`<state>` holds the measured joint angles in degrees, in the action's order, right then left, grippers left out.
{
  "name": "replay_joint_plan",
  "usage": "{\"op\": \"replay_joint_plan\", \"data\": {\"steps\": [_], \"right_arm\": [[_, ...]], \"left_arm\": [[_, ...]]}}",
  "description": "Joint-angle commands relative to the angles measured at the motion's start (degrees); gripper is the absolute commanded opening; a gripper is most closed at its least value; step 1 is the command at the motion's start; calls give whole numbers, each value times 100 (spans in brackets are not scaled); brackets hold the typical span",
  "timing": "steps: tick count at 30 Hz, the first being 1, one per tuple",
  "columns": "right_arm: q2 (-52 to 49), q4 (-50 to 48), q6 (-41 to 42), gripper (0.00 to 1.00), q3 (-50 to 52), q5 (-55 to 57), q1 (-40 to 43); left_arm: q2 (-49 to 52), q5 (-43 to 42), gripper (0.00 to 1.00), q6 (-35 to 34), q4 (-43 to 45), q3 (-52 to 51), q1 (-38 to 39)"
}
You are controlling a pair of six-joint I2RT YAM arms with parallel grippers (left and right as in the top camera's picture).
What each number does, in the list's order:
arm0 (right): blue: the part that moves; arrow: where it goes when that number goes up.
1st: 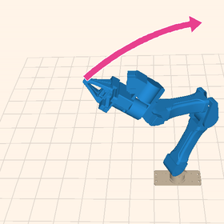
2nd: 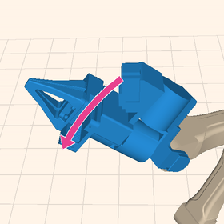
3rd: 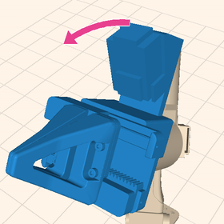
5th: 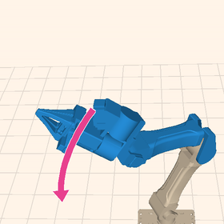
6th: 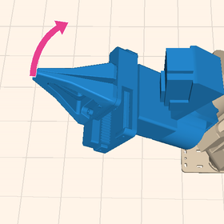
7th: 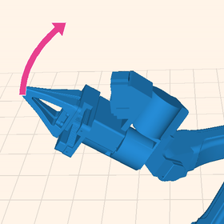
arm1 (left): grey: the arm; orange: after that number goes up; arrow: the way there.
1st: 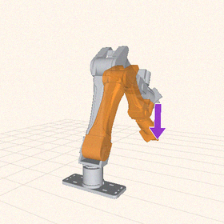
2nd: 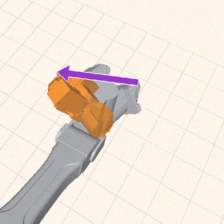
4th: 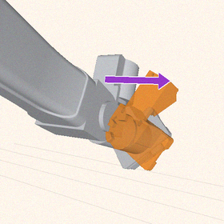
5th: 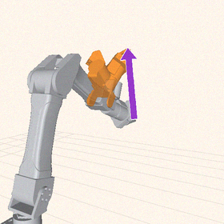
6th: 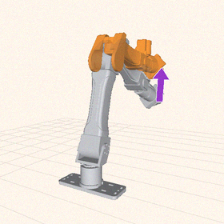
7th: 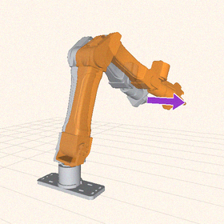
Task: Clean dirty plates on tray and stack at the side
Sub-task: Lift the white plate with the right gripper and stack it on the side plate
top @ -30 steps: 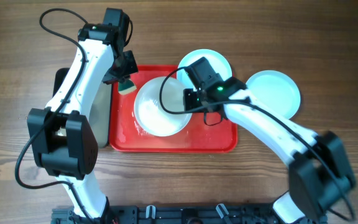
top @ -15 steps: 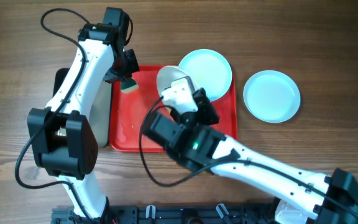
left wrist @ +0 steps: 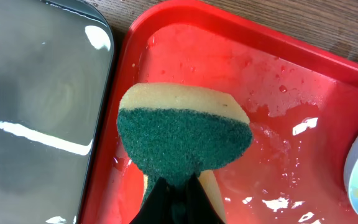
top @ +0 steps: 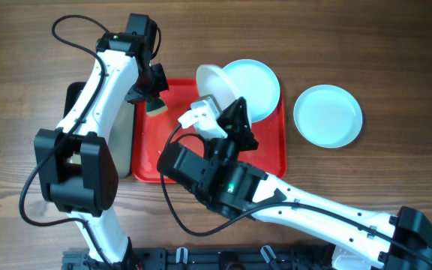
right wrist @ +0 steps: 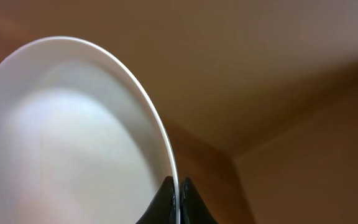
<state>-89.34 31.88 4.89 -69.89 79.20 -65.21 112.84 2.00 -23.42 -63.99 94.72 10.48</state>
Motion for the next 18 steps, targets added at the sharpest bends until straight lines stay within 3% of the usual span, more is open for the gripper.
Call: {"op": "replay_joint_plan", "data": {"steps": [1, 4, 8, 11, 13, 18], "right_arm": [[103, 570, 1093, 4, -48, -1961, 4], [103, 1239, 2356, 4, -50, -4356, 522], [140, 1320, 2334, 4, -50, -6227, 1698], [256, 1176, 1980, 4, -48, -8067, 3038], [258, 1250, 1921, 4, -48, -8585, 3995], [256, 1709, 1906, 4, 2, -8644, 6314]], "left_arm": [[7, -50, 4, 66, 28, -33, 15], [4, -50, 4, 66, 28, -33, 15], [7, -50, 4, 66, 28, -33, 15], [4, -50, 4, 68, 7, -33, 15], [7, -50, 4, 66, 9, -33, 15], [4, -52, 4, 66, 13, -33, 15]]}}
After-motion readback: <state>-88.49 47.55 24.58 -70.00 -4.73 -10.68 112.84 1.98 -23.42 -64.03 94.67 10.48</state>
